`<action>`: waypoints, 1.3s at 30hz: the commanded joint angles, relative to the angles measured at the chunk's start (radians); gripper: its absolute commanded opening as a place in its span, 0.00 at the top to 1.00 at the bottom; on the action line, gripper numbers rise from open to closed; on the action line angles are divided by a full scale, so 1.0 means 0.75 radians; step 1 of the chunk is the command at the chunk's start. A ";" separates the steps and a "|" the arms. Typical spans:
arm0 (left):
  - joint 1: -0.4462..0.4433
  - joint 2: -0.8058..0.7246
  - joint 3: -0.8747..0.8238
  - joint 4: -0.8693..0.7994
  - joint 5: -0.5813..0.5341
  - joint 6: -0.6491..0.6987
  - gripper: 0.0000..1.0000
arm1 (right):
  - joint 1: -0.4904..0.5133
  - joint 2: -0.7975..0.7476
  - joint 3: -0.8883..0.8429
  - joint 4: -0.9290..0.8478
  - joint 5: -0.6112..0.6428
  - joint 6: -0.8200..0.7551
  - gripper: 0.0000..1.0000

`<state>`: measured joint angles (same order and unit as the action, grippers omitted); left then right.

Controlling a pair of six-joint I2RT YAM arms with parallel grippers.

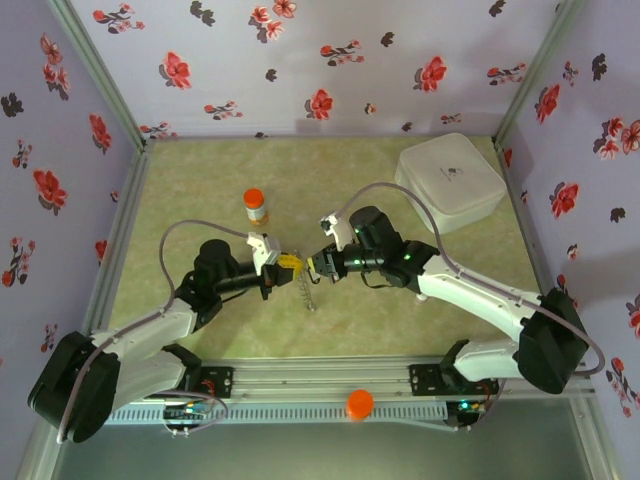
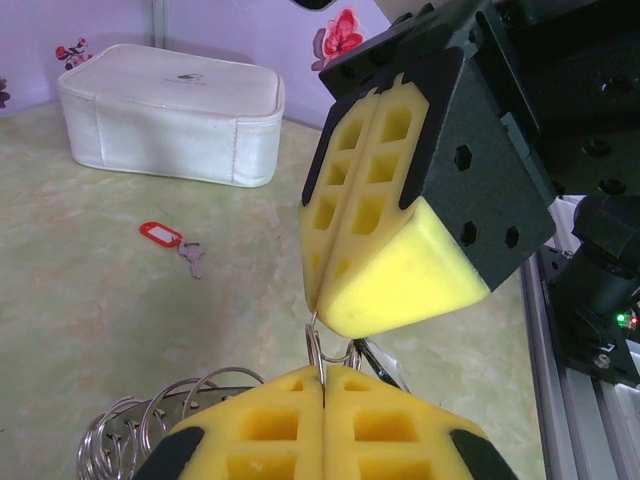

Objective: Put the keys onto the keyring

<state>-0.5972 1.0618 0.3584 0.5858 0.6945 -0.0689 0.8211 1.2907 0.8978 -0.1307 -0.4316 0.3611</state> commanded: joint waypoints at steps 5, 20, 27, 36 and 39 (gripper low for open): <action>-0.010 -0.061 0.008 0.053 0.042 0.083 1.00 | -0.005 0.057 -0.008 -0.007 -0.033 0.097 1.00; -0.010 -0.093 0.085 0.064 0.064 0.077 1.00 | -0.076 -0.166 0.089 -0.297 0.184 -0.238 0.64; -0.009 0.041 0.107 0.186 0.144 0.066 1.00 | -0.055 -0.330 -0.115 -0.055 -0.119 -0.719 0.67; -0.018 0.143 0.127 0.371 0.285 0.110 1.00 | -0.016 -0.358 -0.175 0.041 -0.069 -0.749 0.65; -0.019 0.159 0.111 0.402 0.287 0.122 1.00 | -0.005 -0.350 -0.193 0.034 -0.047 -0.722 0.66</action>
<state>-0.6041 1.1736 0.4274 0.7853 0.8669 -0.0101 0.8051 1.0397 0.7704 -0.1310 -0.4713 -0.1677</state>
